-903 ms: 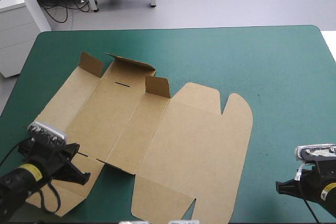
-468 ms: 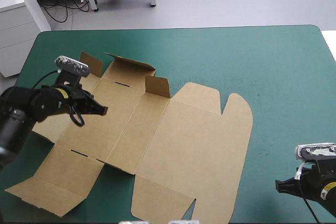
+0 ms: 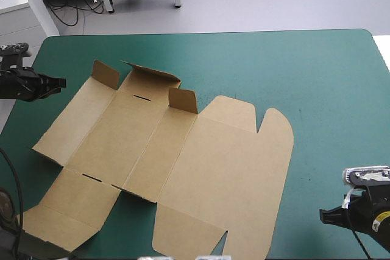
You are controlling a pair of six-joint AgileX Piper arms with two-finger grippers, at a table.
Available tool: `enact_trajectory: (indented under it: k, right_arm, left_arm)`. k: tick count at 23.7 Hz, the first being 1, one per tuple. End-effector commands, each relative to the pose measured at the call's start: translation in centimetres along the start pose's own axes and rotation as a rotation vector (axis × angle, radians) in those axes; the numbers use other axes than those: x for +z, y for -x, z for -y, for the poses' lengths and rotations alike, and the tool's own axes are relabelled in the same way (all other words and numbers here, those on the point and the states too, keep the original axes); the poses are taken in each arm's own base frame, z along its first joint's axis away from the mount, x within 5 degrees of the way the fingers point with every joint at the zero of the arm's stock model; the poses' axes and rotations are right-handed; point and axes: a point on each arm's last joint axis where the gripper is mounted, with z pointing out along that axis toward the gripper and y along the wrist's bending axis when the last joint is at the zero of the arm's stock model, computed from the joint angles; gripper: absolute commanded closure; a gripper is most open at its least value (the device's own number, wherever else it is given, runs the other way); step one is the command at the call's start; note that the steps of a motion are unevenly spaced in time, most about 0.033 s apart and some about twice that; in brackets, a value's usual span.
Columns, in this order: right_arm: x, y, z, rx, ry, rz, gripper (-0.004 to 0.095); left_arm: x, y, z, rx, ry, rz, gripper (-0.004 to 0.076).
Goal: Fold the box
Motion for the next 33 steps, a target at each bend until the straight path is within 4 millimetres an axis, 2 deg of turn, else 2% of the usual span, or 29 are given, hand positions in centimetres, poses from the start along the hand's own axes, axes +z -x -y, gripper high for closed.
enact_trajectory:
  k: [1,7,14,16,17,18,19,20,21,23,27,33]
  right_arm:
    - [-0.5,0.9,0.1,0.001,-0.004,0.062,0.0928]
    - [-0.5,0.9,0.1,0.002,-0.004,0.062,0.0928]
    - [-0.4,1.0,0.1,0.001,-0.006,0.064,0.0928]
    - [-0.4,1.0,0.1,0.001,-0.005,0.069,0.0928]
    - [-0.4,1.0,0.1,0.001,-0.005,0.069,0.0928]
    - [-0.4,1.0,0.1,0.001,-0.005,0.069,0.0928]
    - [-0.4,1.0,0.1,0.001,-0.005,0.069,0.0928]
    - [-0.4,1.0,0.1,0.001,-0.005,0.069,0.0928]
    - [-0.4,1.0,0.1,0.001,-0.005,0.069,0.0928]
    - [-0.4,1.0,0.1,0.001,-0.005,0.069,0.0928]
    - [-0.4,1.0,0.1,0.002,-0.005,0.067,0.0928]
    - [-0.4,0.9,0.0,0.005,-0.001,0.056,0.0928]
  left_arm:
    - [-1.3,0.5,-1.0,0.024,-0.01,0.039,0.0734]
    - [-0.1,-0.7,-3.7,0.093,0.102,-0.104,0.0734]
    - [0.1,-0.8,-4.2,0.107,0.134,-0.114,0.0733]
    - [0.1,-0.9,-4.1,0.106,0.127,-0.123,0.071]
    - [0.2,-0.9,-4.2,0.114,0.124,-0.132,0.0627]
    - [0.3,-0.9,-4.2,0.114,0.123,-0.134,0.0576]
    - [0.6,-1.0,-4.4,0.11,0.119,-0.143,0.0428]
    - [0.7,-1.0,-4.5,0.108,0.117,-0.146,0.0316]
    - [0.9,-1.0,-4.6,0.097,0.11,-0.148,0.0152]
    - [1.3,-0.8,-4.8,0.067,0.122,-0.128,0.0043]
    - [2.5,-1.2,-5.4,0.081,0.086,-0.17,0.0043]
    - [6.0,-2.7,-7.0,0.125,-0.018,-0.312,0.0045]
